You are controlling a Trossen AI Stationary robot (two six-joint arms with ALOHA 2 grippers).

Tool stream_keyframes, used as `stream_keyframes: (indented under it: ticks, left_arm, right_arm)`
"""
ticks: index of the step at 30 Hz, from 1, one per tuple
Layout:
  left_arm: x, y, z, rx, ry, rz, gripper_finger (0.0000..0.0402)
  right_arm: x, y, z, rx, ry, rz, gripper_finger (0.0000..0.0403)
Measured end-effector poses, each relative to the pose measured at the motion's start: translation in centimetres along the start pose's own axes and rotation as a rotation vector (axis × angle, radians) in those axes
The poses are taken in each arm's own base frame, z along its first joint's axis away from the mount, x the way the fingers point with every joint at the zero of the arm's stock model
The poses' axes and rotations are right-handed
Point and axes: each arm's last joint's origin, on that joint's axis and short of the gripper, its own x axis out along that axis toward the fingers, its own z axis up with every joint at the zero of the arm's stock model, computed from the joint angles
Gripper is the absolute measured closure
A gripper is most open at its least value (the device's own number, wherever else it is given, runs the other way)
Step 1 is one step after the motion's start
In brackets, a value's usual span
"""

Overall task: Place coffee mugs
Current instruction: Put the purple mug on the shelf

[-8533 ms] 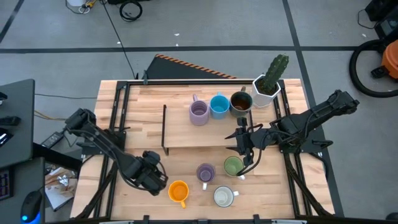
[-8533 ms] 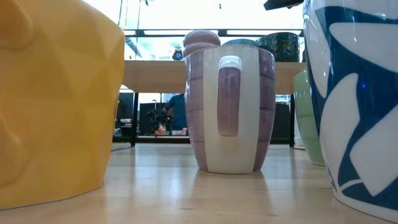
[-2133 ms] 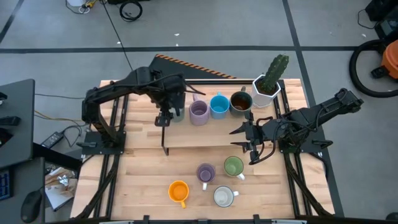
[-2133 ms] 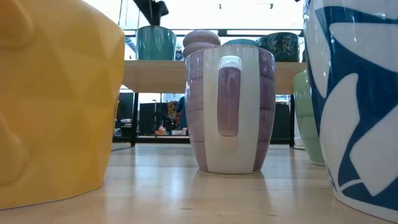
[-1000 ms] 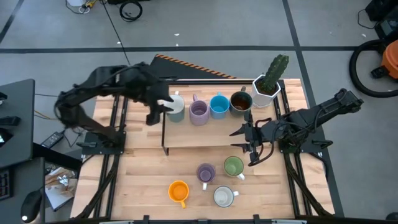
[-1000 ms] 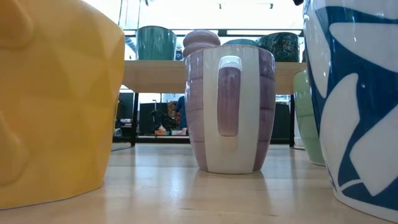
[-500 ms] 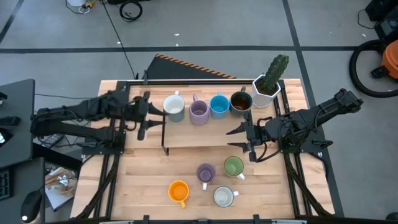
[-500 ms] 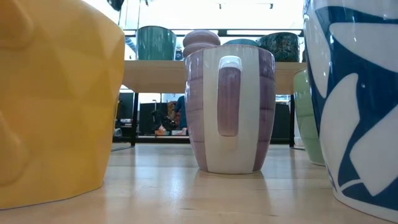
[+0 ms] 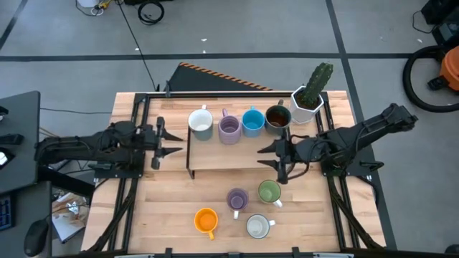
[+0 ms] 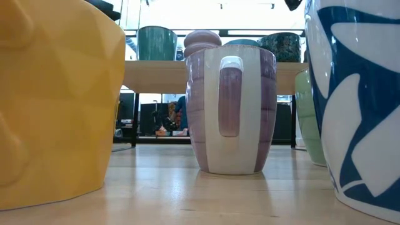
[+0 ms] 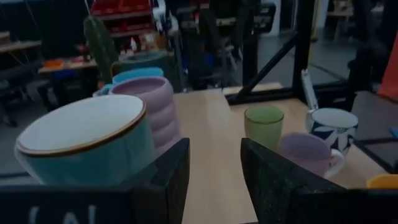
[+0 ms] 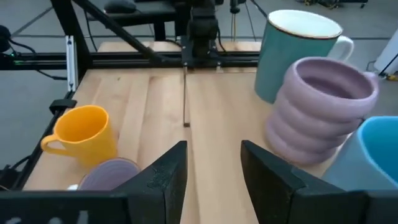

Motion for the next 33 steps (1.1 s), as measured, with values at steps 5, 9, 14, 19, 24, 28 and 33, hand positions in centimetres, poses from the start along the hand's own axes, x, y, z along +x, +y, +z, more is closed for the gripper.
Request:
stream_keyframes:
  ticks: [5,9,14,19,24,28,33]
  left_arm:
    - [-1.0,-0.4,-0.7,0.030,-0.046,-0.032,0.0253]
    - [-1.3,-0.9,-1.5,0.059,-0.059,-0.091,0.0253]
    - [-1.5,-1.2,-3.0,0.060,-0.045,-0.098,0.0253]
    - [-1.5,-1.4,-5.1,0.045,-0.027,-0.089,0.0253]
    - [-1.2,-1.5,-6.9,-0.020,-0.034,-0.074,0.0253]
    - [-1.0,-1.7,-8.1,-0.077,-0.043,-0.074,0.0253]
    - [-0.8,-1.8,-9.5,-0.100,-0.050,-0.074,0.0253]
  right_arm:
    - [-0.3,1.1,-0.2,0.026,-0.013,-0.005,0.0248]
    - [0.1,2.3,-0.1,0.028,-0.024,-0.002,0.0248]
    - [1.2,3.9,1.0,0.003,0.033,-0.030,0.0248]
    - [2.4,5.3,1.7,-0.026,0.126,-0.083,0.0248]
    - [3.8,6.2,1.7,0.016,0.204,-0.111,0.0248]
    - [4.6,7.0,2.2,0.073,0.254,-0.104,0.0248]
    - [5.8,8.5,2.5,0.114,0.372,-0.119,0.0248]
